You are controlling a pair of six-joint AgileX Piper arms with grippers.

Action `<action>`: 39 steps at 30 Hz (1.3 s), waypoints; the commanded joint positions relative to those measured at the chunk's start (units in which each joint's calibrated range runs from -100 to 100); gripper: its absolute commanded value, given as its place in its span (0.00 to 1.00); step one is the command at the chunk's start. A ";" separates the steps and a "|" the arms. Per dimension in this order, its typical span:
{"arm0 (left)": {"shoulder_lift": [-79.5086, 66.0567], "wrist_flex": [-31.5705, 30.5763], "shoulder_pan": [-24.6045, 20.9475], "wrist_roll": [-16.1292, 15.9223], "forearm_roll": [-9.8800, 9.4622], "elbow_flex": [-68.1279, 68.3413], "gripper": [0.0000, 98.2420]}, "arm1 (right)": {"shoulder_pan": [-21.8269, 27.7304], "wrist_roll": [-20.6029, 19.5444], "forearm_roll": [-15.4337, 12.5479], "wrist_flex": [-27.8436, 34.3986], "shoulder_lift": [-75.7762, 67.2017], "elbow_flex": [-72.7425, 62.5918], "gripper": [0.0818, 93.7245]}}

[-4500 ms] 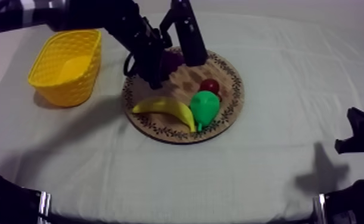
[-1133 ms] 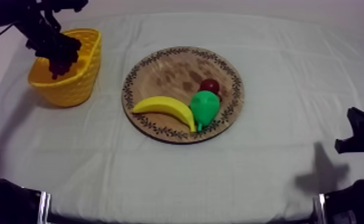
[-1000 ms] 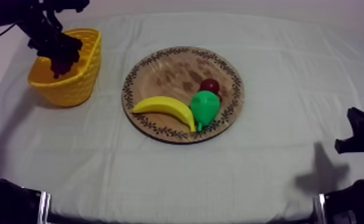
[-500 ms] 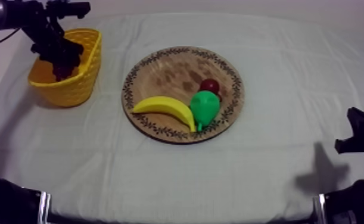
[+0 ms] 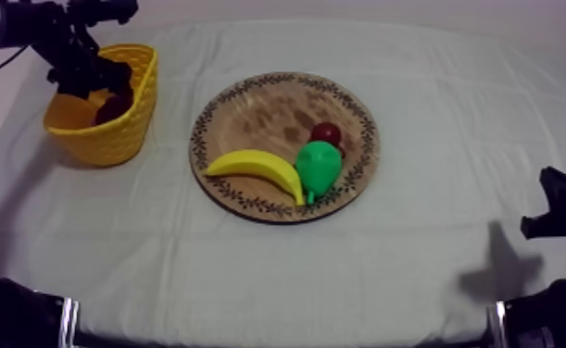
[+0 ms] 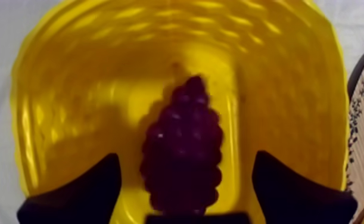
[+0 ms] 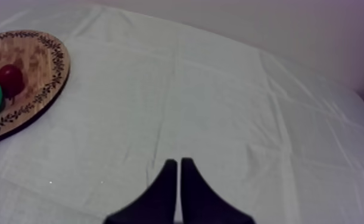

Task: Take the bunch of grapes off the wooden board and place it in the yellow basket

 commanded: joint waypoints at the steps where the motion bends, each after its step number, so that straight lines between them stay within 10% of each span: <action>1: -1.20 -1.08 0.04 0.18 0.12 0.95 0.83 | 0.01 0.00 0.01 -0.03 -0.02 -0.01 0.00; 22: -39.36 -9.01 0.64 5.24 0.27 27.81 0.43 | 0.01 0.00 0.01 -0.03 -0.02 -0.01 0.00; 39: -71.46 -17.32 0.37 1.70 -0.63 58.74 0.21 | 0.01 0.00 0.01 -0.03 -0.02 -0.01 0.00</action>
